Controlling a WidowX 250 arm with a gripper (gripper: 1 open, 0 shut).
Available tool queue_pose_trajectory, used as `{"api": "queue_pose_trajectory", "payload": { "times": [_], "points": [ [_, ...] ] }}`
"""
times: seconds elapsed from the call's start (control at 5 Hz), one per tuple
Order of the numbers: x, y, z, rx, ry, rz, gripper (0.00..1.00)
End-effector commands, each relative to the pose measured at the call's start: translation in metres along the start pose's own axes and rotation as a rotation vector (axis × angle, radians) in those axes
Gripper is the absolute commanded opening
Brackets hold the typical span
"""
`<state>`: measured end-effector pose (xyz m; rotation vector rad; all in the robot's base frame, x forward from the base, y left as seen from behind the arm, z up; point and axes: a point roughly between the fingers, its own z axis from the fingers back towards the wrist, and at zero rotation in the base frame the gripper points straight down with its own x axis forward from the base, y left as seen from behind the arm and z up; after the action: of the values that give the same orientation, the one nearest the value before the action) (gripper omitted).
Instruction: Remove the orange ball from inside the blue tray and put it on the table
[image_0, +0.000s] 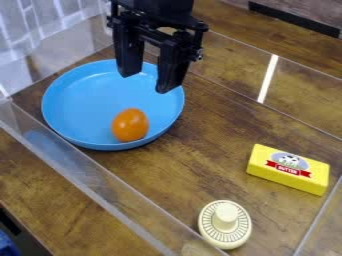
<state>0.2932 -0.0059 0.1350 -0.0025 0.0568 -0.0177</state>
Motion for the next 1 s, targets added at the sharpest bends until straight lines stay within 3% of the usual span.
{"api": "queue_pose_trajectory", "payload": {
  "times": [0.0,0.4,0.6,0.8],
  "points": [
    [-0.001,0.001,-0.007,-0.004,0.014,0.001,1.0],
    [-0.007,0.011,-0.032,0.012,0.031,-0.007,1.0],
    [-0.007,0.018,-0.034,0.006,0.025,-0.016,0.0],
    [-0.003,0.033,-0.039,0.004,0.003,-0.068,1.0]
  ]
}}
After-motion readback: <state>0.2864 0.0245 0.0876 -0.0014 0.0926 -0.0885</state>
